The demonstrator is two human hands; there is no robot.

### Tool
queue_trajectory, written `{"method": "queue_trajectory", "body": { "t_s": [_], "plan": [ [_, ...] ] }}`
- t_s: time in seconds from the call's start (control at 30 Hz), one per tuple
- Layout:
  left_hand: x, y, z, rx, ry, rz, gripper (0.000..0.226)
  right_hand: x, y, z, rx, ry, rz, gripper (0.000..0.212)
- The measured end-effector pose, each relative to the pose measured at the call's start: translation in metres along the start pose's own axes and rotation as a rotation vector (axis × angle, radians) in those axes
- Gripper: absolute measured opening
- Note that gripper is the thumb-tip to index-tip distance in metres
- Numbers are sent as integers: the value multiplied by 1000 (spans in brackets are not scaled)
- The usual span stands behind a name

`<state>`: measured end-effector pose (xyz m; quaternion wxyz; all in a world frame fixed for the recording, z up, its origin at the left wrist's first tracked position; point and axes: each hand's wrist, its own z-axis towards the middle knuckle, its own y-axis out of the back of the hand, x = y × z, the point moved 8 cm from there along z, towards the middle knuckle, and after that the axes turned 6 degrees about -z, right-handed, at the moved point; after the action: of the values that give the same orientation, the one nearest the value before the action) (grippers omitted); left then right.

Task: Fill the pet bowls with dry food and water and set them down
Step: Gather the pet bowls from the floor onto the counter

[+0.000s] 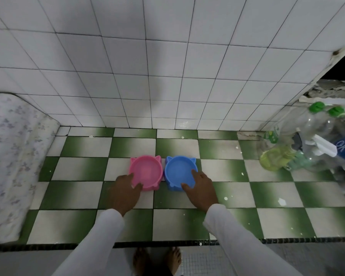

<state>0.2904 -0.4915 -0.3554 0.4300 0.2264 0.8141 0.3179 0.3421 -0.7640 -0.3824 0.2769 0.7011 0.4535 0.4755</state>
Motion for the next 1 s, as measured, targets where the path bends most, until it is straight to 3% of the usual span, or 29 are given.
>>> {"method": "queue_trajectory", "body": {
  "t_s": [0.23, 0.37, 0.63, 1.0],
  "plan": [
    [-20, 26, -18, -55, -199, 319, 59, 46, 29, -21, 16, 231, -300, 77],
    [-27, 48, -29, -115, -249, 297, 65, 77, 48, -33, -27, 328, -363, 106],
    [-9, 112, -57, -281, -220, 227, 75, 153, 62, -45, -28, 499, -414, 85],
    [80, 221, -115, -501, -138, 129, 87, 294, 29, -91, -62, 709, -411, 81]
  ]
}}
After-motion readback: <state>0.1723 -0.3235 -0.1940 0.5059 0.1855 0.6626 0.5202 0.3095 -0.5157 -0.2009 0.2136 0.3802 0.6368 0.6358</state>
